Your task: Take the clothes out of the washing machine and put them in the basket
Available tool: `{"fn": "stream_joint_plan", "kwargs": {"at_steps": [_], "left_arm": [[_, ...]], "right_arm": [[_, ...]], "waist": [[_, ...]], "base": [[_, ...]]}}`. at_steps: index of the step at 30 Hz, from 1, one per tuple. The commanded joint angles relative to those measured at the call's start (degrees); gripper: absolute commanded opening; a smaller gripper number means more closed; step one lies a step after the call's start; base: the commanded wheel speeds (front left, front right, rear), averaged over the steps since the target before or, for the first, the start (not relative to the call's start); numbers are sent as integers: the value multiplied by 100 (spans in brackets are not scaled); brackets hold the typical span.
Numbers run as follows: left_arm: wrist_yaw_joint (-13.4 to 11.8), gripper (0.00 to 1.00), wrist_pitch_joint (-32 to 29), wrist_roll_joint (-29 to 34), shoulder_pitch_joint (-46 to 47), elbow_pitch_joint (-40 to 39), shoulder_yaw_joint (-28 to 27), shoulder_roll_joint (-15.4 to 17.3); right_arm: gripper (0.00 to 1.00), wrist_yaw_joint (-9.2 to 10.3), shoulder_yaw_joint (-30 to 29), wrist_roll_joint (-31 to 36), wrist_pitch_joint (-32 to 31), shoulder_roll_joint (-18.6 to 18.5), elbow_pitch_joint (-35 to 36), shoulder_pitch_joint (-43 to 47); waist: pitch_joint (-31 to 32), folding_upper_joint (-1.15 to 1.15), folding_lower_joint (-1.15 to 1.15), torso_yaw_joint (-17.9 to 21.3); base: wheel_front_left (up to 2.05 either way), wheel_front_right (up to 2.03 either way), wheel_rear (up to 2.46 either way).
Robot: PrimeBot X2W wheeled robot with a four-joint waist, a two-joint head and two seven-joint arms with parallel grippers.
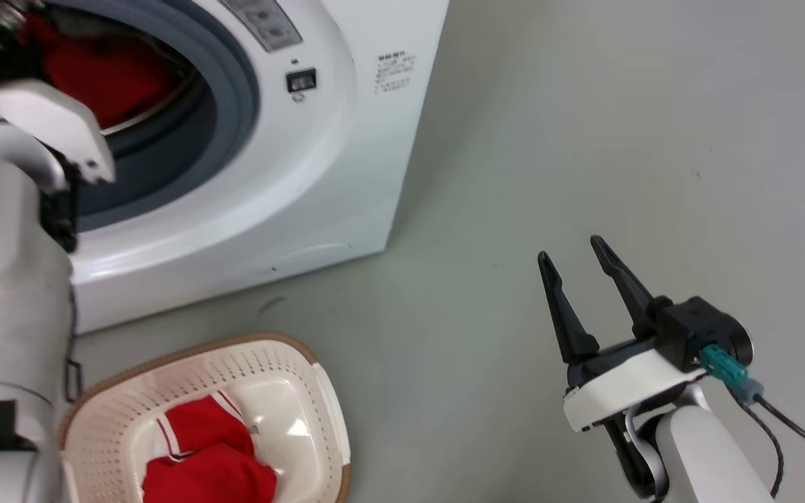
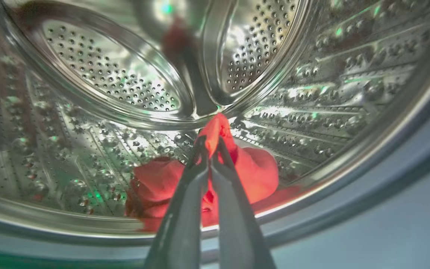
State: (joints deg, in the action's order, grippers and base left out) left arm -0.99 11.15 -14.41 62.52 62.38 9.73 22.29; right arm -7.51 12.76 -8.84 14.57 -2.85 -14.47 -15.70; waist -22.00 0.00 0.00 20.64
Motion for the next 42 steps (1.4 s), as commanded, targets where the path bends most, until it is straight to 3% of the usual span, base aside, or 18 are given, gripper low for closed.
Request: {"fn": "stream_joint_plan", "kwargs": {"at_steps": [1, 10, 21, 29, 31, 33, 35, 42], "left_arm": [[36, 0, 147, -63, -207, 28, 3, -126], [327, 0, 405, -327, -939, -274, -104, -509], [349, 0, 411, -372, -2087, -2019, -242, -868], [179, 0, 346, -336, -3179, -4039, -171, -1076], [50, 0, 123, -331, -3657, -4938, -107, -1117], [-3, 0, 39, -320, -3826, -5227, -82, -1119], [-132, 0, -208, -343, -4357, -6000, -13, -1128], [-424, 0, -555, -487, -5463, -6632, 34, -1252]], "right_arm": [[100, 4, -55, 36, -33, -5, -29, 142], [100, 4, -233, 186, -275, -4, 52, 601], [100, 4, -462, 312, -550, -3, 308, 1075], [100, 4, -681, 367, -719, -2, 554, 1346], [100, 4, -739, 379, -764, -3, 638, 1408], [100, 4, -758, 387, -778, -3, 665, 1435], [100, 4, -759, 405, -805, -3, 725, 1488], [100, 4, -745, 380, -831, -2, 790, 1478]], "waist": [[499, 0, 0, -290], [1325, 0, 0, -601], [1961, 0, 0, -980], [2198, 0, 0, -1282], [2214, 0, 0, -1360], [2218, 0, 0, -1386], [2206, 0, 0, -1420], [2125, 0, 0, -1429]], "base": [[0, 0, 0], [0, 0, 0], [0, 0, 0], [0, 0, 0], [0, 0, 0], [0, 0, 0], [0, 0, 0], [0, 0, 0]]}}
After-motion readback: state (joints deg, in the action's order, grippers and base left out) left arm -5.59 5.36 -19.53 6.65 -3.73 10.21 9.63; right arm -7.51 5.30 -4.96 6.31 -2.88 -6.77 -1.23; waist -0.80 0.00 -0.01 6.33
